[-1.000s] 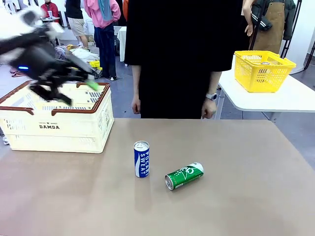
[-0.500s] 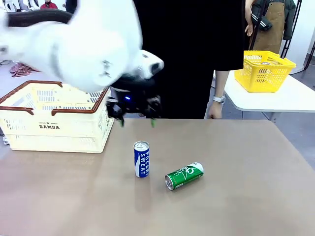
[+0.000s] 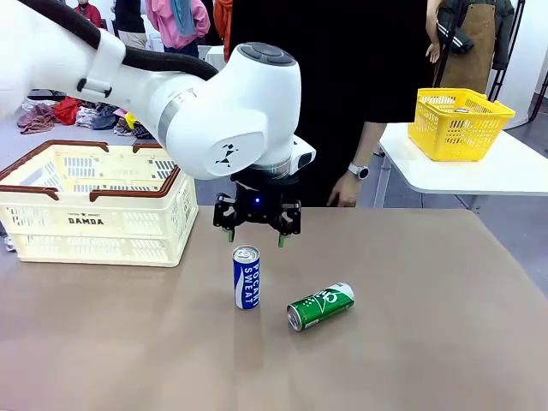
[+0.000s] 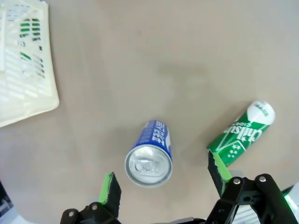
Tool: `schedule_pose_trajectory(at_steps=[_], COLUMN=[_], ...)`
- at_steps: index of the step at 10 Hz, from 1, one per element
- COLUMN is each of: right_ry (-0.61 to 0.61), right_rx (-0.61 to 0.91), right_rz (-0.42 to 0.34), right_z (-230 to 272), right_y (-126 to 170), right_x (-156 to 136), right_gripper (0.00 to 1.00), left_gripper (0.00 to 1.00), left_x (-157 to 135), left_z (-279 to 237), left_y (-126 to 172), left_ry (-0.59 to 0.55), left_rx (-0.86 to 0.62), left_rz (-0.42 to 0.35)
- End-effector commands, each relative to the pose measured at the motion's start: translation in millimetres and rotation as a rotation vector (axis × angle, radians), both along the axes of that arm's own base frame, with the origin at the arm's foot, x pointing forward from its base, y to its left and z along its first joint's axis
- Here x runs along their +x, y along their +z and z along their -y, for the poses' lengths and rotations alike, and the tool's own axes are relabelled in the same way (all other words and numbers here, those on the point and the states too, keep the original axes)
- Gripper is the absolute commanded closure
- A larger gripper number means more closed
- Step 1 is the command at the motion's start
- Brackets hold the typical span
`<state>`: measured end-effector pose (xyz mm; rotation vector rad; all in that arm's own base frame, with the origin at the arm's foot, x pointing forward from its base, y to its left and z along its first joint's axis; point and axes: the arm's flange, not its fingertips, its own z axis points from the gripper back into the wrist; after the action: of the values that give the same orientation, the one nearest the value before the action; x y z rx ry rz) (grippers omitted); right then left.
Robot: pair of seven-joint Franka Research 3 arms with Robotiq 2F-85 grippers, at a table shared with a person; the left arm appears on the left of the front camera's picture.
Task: Place the drinks into the Shopping basket.
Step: Pick up one drink and place it into the Shopping basket.
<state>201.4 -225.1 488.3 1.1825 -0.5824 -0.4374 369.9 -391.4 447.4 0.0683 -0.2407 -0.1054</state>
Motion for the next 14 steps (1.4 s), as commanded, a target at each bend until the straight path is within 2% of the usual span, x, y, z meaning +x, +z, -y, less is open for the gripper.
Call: schedule_pose_trajectory(at_steps=[1, 5, 8, 11, 14], right_ry=[0.002, 0.002, 0.002, 0.002, 0.002], right_rx=[0.006, 0.006, 0.006, 0.006, 0.006], right_rz=[0.041, 0.041, 0.041, 0.041, 0.041], right_z=[1, 1, 1, 1, 1], right_y=[2, 2, 2, 2, 2], right_x=[3, 3, 3, 3, 3], right_gripper=[0.00, 0.00, 0.00, 0.00, 0.00], left_gripper=[0.00, 0.00, 0.00, 0.00, 0.00], left_x=[8, 21, 18, 18, 24], left_z=[-1, -27, -43, -39, -39], left_y=[6, -12, -38, -63, -69], left_ry=[-0.022, -0.045, -0.056, -0.069, -0.059], left_rx=[0.004, -0.063, -0.107, -0.114, -0.117], left_rz=[-0.001, -0.067, -0.126, -0.157, -0.161])
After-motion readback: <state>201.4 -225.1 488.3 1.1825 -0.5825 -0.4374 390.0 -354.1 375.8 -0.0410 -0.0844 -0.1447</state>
